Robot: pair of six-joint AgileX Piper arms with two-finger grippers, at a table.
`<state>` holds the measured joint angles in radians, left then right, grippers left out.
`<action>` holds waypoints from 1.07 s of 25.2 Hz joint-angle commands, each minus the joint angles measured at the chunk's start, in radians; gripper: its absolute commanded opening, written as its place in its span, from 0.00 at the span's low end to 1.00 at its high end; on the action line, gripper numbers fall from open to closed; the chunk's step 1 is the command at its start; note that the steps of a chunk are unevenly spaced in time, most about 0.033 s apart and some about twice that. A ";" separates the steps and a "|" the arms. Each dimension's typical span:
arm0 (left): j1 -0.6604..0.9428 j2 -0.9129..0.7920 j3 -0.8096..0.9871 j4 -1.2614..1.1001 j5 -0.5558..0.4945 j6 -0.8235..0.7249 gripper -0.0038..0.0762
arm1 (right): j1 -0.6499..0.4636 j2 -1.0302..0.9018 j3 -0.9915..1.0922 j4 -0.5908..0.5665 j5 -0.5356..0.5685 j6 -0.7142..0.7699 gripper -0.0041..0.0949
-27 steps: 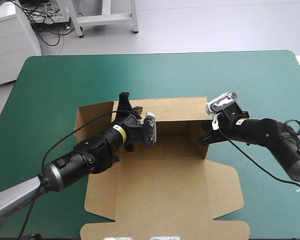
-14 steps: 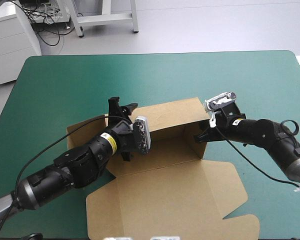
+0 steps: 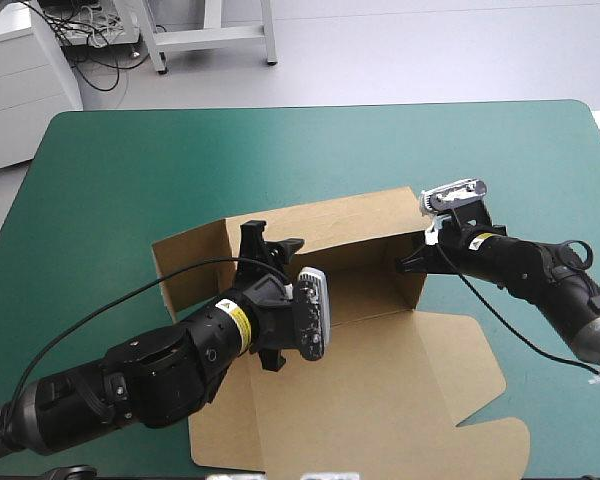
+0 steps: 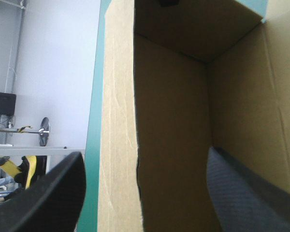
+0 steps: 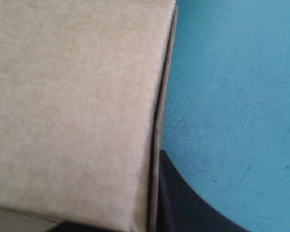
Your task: Fold the box
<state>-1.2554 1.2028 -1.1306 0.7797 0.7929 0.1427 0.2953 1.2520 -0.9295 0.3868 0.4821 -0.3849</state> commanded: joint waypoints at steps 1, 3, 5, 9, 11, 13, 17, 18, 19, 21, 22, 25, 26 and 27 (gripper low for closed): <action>-0.035 -0.020 -0.097 0.004 0.036 0.014 0.58 | -0.004 -0.026 -0.032 0.001 -0.071 0.006 0.02; -0.035 -0.020 -0.132 -0.006 0.054 0.042 0.38 | -0.004 -0.026 -0.039 0.001 -0.069 0.003 0.02; -0.035 -0.020 -0.153 -0.006 0.059 0.044 0.12 | -0.004 -0.026 -0.045 0.001 -0.062 -0.003 0.02; -0.018 -0.018 -0.203 -0.025 0.090 0.060 0.04 | -0.004 -0.026 -0.064 -0.006 -0.051 -0.005 0.02; 0.028 -0.018 -0.227 -0.098 0.101 0.063 0.04 | -0.004 -0.026 -0.070 -0.012 -0.037 -0.005 0.02; 0.113 -0.018 -0.245 -0.189 0.101 0.100 0.04 | -0.004 -0.026 -0.077 -0.026 -0.023 -0.005 0.02; 0.309 -0.018 -0.268 -0.381 0.091 0.175 0.04 | -0.004 -0.026 -0.115 -0.078 0.031 0.026 0.02; 0.366 -0.018 -0.273 -0.423 0.091 0.195 0.04 | -0.004 -0.026 -0.130 -0.099 0.055 0.042 0.02; 0.421 -0.018 -0.275 -0.476 0.087 0.219 0.04 | -0.004 -0.026 -0.147 -0.121 0.084 0.056 0.02; 0.577 -0.020 -0.275 -0.600 0.050 0.249 0.04 | -0.007 -0.026 -0.211 -0.177 0.192 0.115 0.02; 0.615 -0.020 -0.275 -0.635 0.036 0.249 0.04 | -0.012 -0.026 -0.231 -0.188 0.222 0.131 0.02; 0.786 -0.020 -0.275 -0.750 -0.008 0.251 0.04 | -0.011 0.006 -0.341 -0.261 0.378 0.241 0.02; 0.811 -0.020 -0.275 -0.765 -0.006 0.249 0.04 | -0.011 0.025 -0.365 -0.273 0.407 0.250 0.02; 0.849 -0.020 -0.275 -0.780 0.001 0.230 0.04 | -0.011 0.076 -0.412 -0.299 0.485 0.267 0.02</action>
<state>-0.4514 1.2044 -1.3703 0.0409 0.8535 0.3895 0.2924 1.2967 -1.2632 0.1134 0.8765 -0.1531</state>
